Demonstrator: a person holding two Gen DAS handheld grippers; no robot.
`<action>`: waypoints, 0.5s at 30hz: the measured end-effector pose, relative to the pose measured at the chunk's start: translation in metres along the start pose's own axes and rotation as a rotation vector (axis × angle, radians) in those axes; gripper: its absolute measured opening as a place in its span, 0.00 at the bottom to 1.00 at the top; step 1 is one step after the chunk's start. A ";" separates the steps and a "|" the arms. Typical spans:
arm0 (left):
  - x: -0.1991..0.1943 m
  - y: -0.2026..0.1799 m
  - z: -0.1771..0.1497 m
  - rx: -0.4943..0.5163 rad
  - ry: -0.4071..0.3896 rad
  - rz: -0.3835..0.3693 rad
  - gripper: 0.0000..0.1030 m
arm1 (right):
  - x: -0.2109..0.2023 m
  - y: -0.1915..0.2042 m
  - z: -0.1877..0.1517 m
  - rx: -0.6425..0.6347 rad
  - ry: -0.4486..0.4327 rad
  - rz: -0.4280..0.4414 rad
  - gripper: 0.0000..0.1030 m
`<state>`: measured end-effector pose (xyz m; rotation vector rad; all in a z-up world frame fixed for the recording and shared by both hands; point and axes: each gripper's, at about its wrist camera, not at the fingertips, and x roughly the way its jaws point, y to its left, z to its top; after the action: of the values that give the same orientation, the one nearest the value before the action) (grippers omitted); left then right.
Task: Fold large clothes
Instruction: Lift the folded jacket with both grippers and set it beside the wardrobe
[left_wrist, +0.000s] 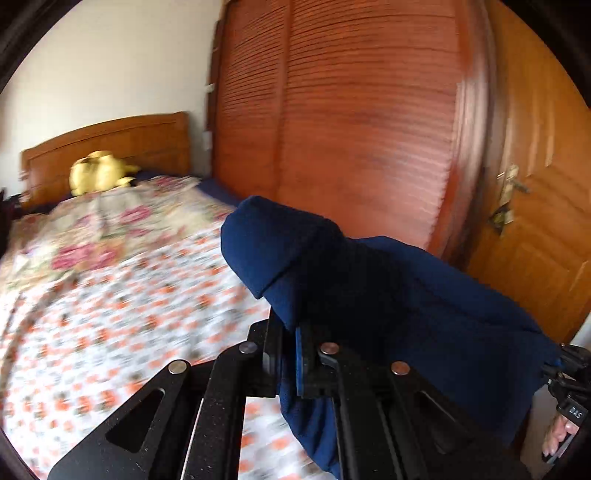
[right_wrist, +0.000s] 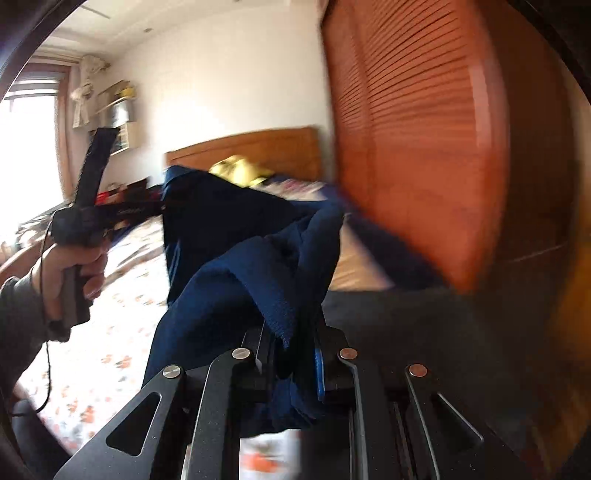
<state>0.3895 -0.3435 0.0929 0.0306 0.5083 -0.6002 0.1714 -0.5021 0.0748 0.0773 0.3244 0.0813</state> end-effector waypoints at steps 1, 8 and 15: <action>0.010 -0.019 0.006 0.013 -0.010 -0.016 0.05 | -0.009 -0.018 0.002 0.005 -0.006 -0.034 0.15; 0.071 -0.096 0.006 0.097 0.082 -0.055 0.06 | -0.033 -0.103 -0.018 0.074 0.039 -0.182 0.15; 0.055 -0.107 -0.021 0.175 0.099 -0.094 0.23 | -0.002 -0.128 -0.048 0.101 0.106 -0.345 0.32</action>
<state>0.3611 -0.4578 0.0614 0.2037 0.5539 -0.7368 0.1622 -0.6268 0.0184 0.1166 0.4432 -0.2739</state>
